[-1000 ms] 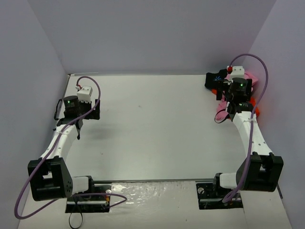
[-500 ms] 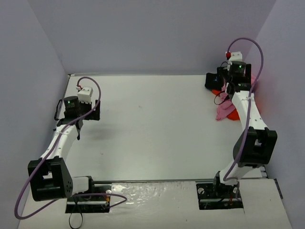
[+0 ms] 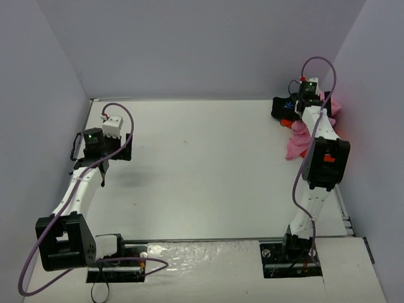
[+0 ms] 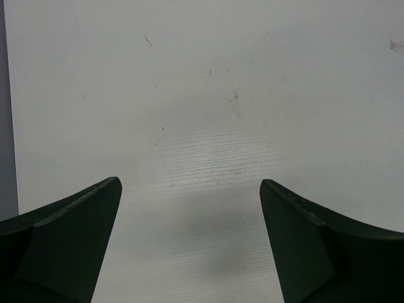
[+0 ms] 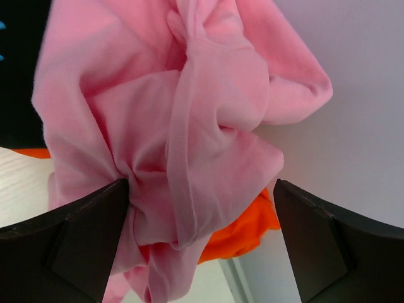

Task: Fold and stack the t-shirts

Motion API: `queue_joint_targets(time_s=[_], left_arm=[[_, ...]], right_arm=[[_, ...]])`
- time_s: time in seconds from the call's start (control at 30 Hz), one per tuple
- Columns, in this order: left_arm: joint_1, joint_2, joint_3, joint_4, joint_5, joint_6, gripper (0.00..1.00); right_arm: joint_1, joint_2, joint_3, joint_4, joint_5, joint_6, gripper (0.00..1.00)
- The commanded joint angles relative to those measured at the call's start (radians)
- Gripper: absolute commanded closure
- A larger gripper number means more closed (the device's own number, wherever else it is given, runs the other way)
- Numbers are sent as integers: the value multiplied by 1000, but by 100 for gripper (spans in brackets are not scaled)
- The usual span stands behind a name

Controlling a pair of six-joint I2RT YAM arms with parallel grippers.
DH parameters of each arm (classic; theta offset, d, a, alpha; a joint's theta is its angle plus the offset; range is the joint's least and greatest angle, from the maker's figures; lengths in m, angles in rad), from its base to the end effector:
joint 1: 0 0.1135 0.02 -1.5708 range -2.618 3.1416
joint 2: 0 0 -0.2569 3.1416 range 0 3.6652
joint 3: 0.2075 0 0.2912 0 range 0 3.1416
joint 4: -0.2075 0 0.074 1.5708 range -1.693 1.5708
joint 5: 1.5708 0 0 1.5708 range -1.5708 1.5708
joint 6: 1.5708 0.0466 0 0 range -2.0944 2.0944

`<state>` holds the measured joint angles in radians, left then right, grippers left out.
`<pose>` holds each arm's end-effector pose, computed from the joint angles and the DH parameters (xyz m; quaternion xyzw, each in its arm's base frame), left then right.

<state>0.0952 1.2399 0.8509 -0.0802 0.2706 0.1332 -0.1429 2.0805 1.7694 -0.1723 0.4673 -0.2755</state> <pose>0.3287 0.0189 0.2501 0.0866 0.8428 -0.0551 0.5283 0.5289 -0.0973 0.2539 0.0644 0.8387 -0.2983 0.4511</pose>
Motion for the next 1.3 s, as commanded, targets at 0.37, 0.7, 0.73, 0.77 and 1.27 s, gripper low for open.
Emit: queue_joint_targets(time_s=[0.37, 0.7, 0.73, 0.77, 1.27], left_arm=[[-4, -5, 54, 17, 34, 20, 10], [-6, 14, 79, 14, 37, -2, 10], [-7, 17, 80, 11, 36, -2, 11], [-8, 16, 78, 11, 30, -1, 11], [-12, -9, 84, -27, 7, 19, 11]], right_arm=[[-35, -71, 1, -4, -158, 54, 100], [273, -491, -148, 123, -263, -45, 100], [311, -522, -161, 125, -323, -51, 100], [348, -545, -164, 105, -374, -47, 100], [560, -539, -289, -157, -880, -177, 16]])
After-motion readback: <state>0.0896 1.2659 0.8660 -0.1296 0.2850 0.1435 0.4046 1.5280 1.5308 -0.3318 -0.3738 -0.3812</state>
